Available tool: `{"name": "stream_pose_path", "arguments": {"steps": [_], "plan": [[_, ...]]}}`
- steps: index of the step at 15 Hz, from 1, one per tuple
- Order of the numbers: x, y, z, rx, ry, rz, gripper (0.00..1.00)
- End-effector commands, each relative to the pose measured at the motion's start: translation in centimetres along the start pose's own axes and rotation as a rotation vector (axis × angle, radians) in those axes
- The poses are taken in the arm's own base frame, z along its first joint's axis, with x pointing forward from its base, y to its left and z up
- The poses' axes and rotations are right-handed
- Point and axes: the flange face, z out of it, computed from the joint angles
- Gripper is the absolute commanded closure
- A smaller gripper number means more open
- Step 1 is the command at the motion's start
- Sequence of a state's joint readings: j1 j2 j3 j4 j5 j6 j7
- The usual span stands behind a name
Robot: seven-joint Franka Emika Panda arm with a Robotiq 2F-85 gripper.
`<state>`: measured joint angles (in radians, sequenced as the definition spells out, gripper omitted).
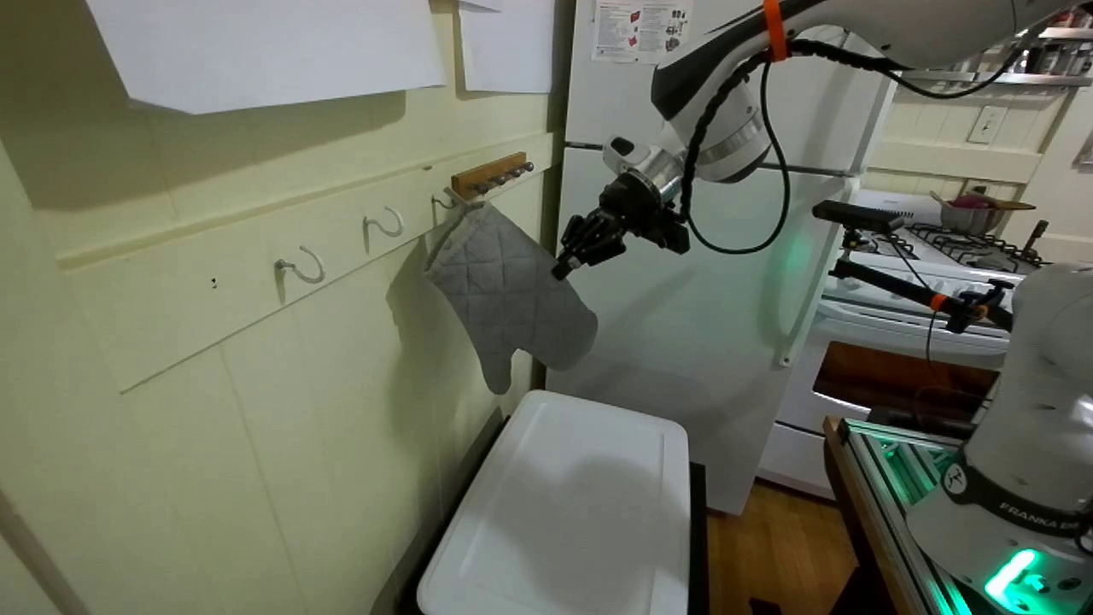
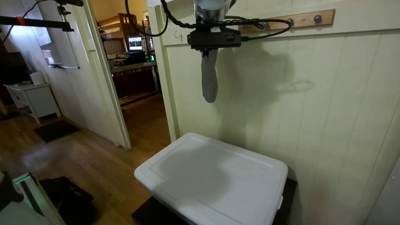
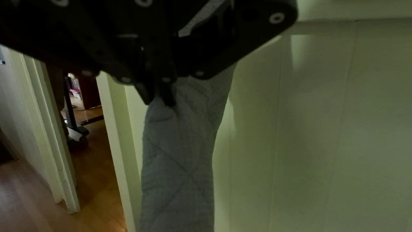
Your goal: Remove the oven mitten from the hook
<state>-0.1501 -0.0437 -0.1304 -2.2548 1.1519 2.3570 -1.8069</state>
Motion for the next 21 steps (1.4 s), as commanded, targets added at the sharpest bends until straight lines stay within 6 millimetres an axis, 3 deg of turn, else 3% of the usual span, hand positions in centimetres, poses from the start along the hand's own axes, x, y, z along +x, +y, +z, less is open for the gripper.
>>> {"name": "stream_pose_path", "arguments": {"steps": [1,4,5,6,9,10,11,12,14,21], "plan": [[-1.2,-0.5,1.7,0.012,-0.097,0.062,0.98],[-1.8,-0.4,3.3,-0.06,-0.16,0.101,0.98],[0.2,0.2,1.5,-0.057,-0.076,0.074,0.98],[0.4,0.2,1.8,-0.065,-0.078,0.074,0.9],[0.6,0.4,1.6,-0.07,-0.074,0.072,0.9],[0.5,0.5,1.6,-0.072,-0.074,0.073,0.98],[0.3,0.6,2.0,-0.086,-0.088,0.078,0.98],[-0.1,0.4,2.6,-0.086,-0.097,0.084,0.65],[-0.7,0.1,3.5,-0.098,-0.116,0.079,0.6],[-3.4,0.0,4.9,-0.246,0.002,0.245,0.06]]}}
